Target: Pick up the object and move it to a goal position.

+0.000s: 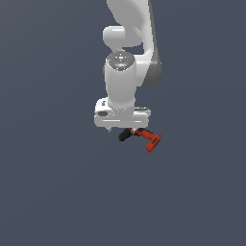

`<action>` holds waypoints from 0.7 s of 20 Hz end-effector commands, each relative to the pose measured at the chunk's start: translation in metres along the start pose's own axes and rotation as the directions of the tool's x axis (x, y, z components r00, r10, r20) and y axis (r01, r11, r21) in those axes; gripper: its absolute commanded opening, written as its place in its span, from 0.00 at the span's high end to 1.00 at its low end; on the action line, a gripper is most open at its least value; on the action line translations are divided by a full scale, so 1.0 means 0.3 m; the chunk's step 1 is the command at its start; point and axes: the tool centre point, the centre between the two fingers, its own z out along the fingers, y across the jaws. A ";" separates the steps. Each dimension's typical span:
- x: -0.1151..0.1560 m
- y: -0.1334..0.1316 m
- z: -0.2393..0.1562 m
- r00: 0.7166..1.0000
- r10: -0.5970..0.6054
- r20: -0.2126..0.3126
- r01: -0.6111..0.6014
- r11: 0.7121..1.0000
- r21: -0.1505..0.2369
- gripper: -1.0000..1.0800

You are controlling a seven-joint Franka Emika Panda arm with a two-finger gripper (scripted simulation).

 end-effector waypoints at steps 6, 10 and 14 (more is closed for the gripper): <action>0.005 0.027 0.004 1.000 0.023 0.007 -0.023 1.000 0.006 0.19; 0.006 0.030 0.003 1.000 0.023 0.007 -0.023 1.000 0.006 0.19; -0.001 0.026 0.016 0.999 0.042 0.010 -0.042 0.999 0.006 0.19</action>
